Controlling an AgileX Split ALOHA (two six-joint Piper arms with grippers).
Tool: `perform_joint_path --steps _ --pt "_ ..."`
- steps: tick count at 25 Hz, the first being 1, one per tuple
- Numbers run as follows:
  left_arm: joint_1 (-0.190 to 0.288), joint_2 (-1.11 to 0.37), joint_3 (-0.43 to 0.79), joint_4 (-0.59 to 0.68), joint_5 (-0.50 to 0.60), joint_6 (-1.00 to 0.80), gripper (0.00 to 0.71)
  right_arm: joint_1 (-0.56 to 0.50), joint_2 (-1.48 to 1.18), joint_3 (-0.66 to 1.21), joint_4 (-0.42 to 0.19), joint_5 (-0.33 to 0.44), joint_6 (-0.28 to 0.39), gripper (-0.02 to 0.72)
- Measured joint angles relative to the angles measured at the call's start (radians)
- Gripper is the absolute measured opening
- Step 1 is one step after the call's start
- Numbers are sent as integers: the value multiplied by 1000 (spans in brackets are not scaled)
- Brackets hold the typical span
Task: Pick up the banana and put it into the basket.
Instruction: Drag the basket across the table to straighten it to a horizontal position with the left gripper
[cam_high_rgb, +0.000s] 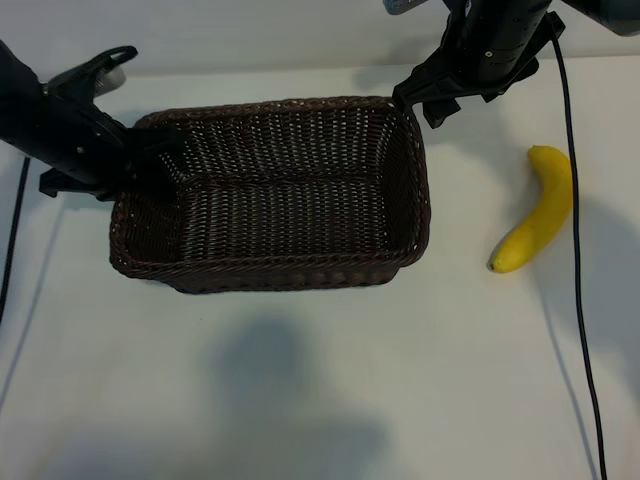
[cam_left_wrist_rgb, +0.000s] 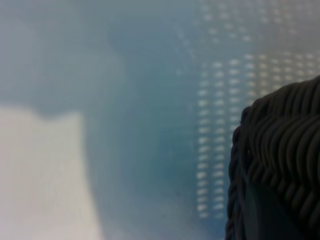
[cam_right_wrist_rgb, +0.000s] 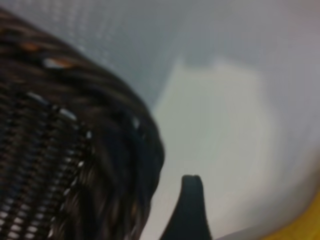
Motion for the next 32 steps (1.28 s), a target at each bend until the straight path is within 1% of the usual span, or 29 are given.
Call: perform_joint_path --steps 6,12,14,30,31,32 --pt "-6 47 -15 3 -22 4 151 0 0 0 0 0 2 594" --pt "-54 64 -16 5 -66 26 151 0 0 0 0 0 5 594" --pt "-62 65 -16 3 -68 30 151 0 0 0 0 0 5 594" --pt "-60 66 -16 3 -75 32 153 0 0 0 1 7 6 594" --pt "-60 66 -16 2 -75 32 164 0 0 0 1 6 6 594" --pt "-60 66 -16 -1 -74 32 192 0 0 0 1 7 6 594"
